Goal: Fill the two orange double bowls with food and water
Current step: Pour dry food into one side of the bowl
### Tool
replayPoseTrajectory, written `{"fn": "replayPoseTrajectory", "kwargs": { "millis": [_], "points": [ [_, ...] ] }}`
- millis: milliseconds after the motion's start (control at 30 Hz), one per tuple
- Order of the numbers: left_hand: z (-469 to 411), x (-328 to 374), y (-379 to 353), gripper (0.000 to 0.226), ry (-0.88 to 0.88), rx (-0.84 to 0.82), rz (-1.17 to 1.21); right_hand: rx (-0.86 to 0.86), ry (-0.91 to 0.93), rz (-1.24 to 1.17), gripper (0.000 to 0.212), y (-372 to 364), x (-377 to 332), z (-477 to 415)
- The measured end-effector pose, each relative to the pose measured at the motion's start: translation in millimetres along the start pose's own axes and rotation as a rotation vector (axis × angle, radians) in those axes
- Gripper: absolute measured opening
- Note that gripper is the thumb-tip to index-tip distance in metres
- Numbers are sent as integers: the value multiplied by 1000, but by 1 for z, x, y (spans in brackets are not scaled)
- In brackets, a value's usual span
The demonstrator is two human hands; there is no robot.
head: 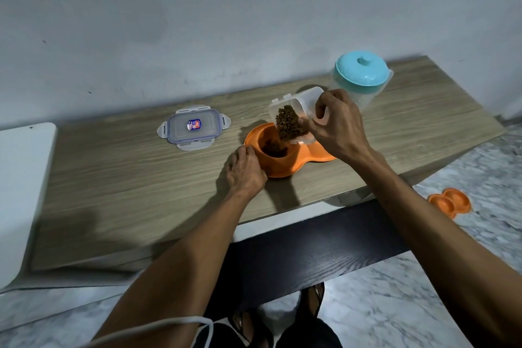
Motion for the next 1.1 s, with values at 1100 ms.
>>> {"fn": "replayPoseTrajectory", "kwargs": {
  "millis": [1100],
  "points": [
    [2,3,1,82,49,-18,22,-126,-591,-597,9,-37,36,-90]
  ]
}}
Point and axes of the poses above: each hand's wrist, its own z-axis away from the middle knuckle, its own y-axis out of the back of the hand, x = y × z, the point moved 1 cm from there along -z, towards the middle knuckle, and after that the axes turned 4 degrees about -x, right-handed, at the moved point
